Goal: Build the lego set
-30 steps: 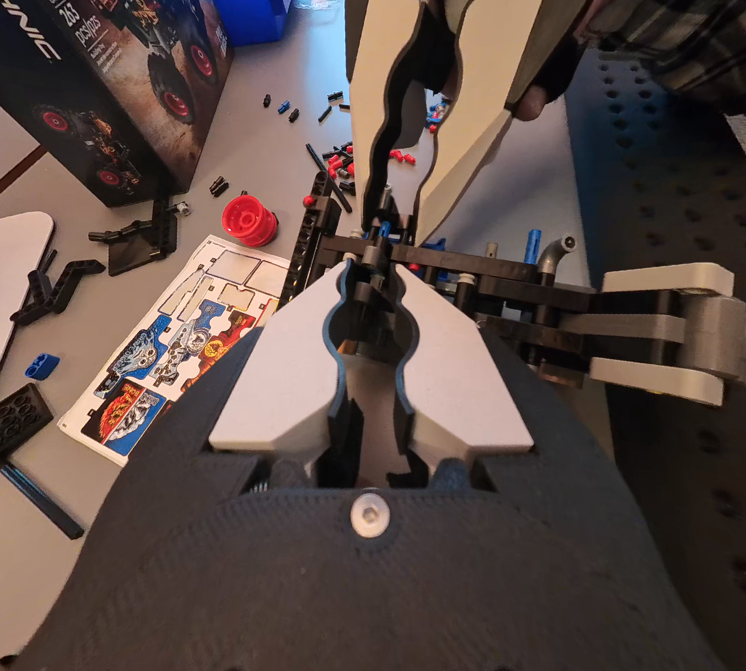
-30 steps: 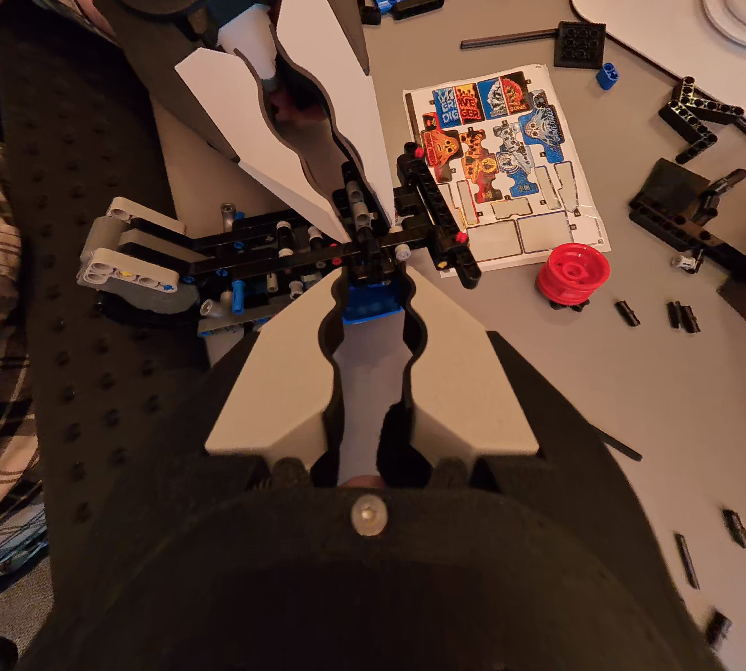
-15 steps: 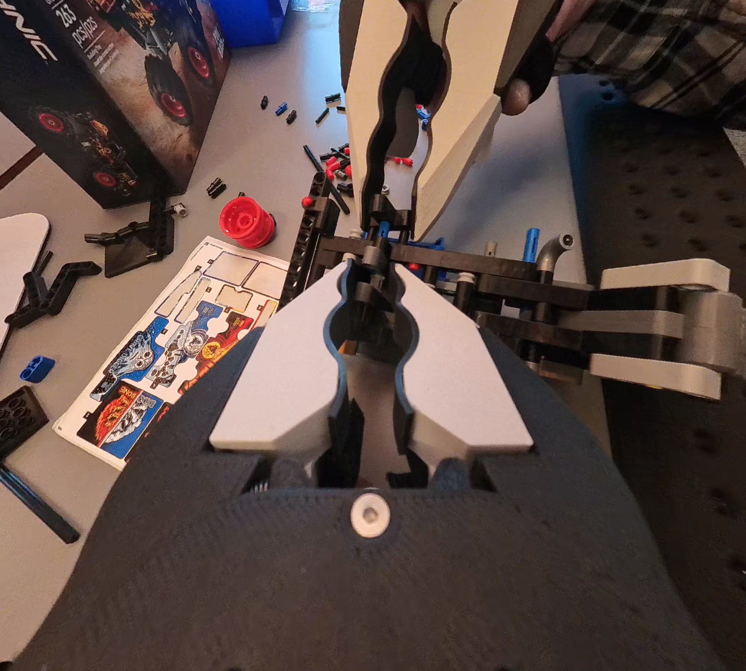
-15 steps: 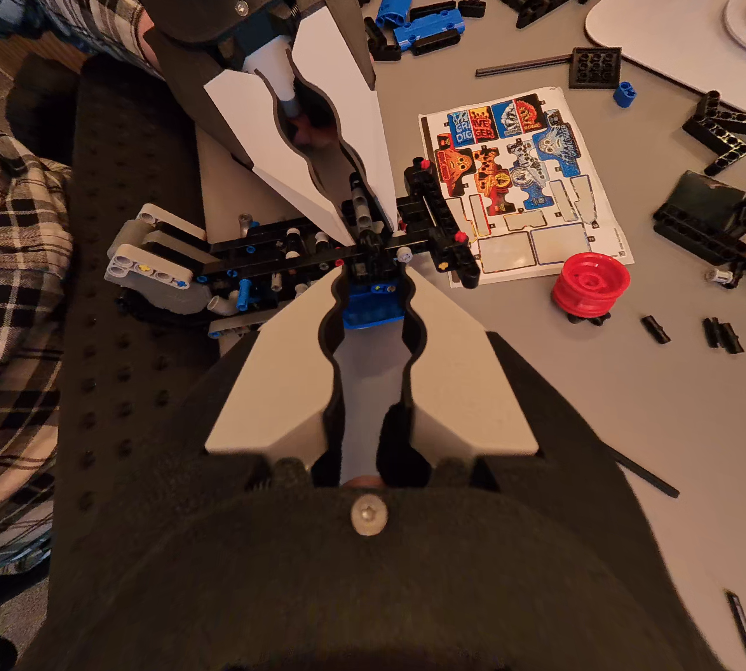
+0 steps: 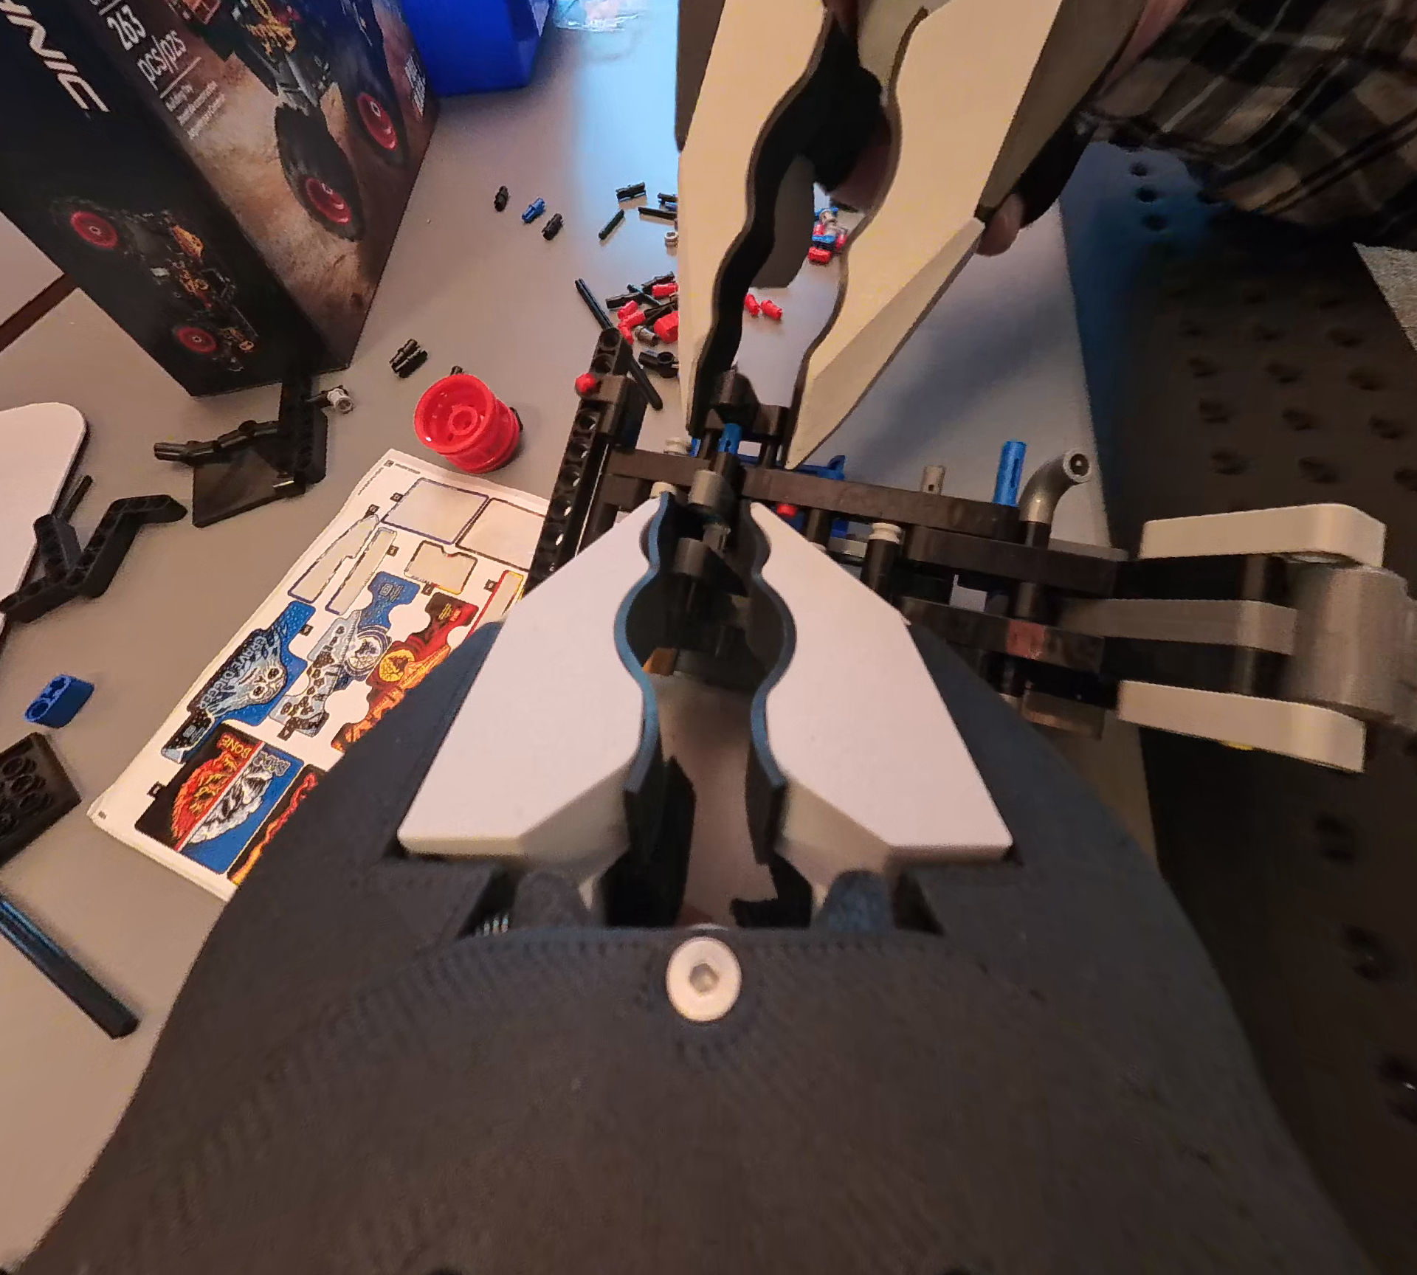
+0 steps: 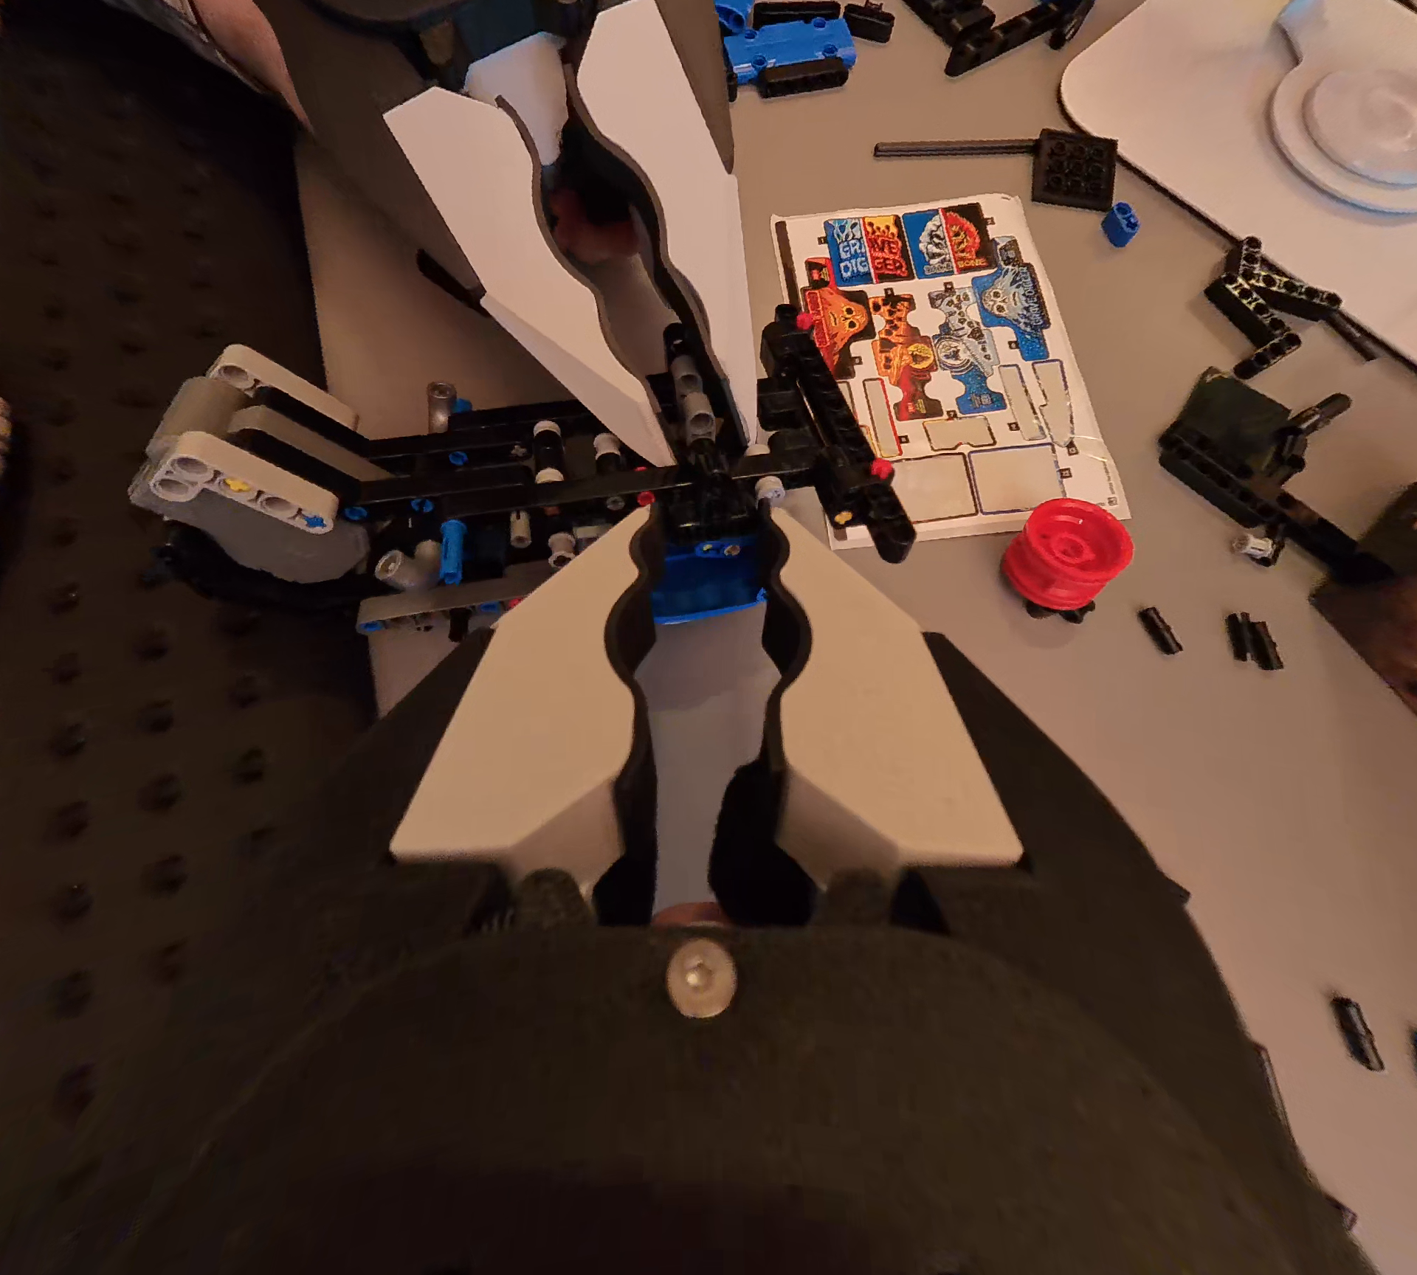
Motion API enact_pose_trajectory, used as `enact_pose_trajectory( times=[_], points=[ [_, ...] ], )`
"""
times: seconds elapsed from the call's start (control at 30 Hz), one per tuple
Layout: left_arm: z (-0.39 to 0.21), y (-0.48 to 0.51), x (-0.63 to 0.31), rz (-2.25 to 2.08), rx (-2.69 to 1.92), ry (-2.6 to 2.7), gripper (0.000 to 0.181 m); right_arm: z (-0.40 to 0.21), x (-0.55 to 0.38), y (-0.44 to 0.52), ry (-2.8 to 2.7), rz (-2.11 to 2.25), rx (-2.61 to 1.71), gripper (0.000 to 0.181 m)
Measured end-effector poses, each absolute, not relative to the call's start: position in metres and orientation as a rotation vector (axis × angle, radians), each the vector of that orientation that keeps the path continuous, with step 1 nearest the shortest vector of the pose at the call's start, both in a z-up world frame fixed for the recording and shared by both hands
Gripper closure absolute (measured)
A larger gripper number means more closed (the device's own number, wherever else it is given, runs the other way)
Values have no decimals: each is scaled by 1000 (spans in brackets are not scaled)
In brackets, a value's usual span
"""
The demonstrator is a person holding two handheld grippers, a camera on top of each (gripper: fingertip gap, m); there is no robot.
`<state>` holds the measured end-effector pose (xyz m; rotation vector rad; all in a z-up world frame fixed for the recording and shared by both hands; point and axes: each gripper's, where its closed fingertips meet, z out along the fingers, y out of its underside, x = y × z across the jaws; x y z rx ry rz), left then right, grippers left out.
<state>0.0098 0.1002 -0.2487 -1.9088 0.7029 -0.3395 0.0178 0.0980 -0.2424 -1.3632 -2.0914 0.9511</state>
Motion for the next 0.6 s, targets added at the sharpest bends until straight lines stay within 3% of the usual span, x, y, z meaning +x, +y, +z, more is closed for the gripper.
enact_pose_trajectory(
  times=[0.6],
  points=[
    [-250, 97, 15, -382, -1909, 725, 176, -251, 16, 104, -2040, 1098, -1300, 159]
  ],
)
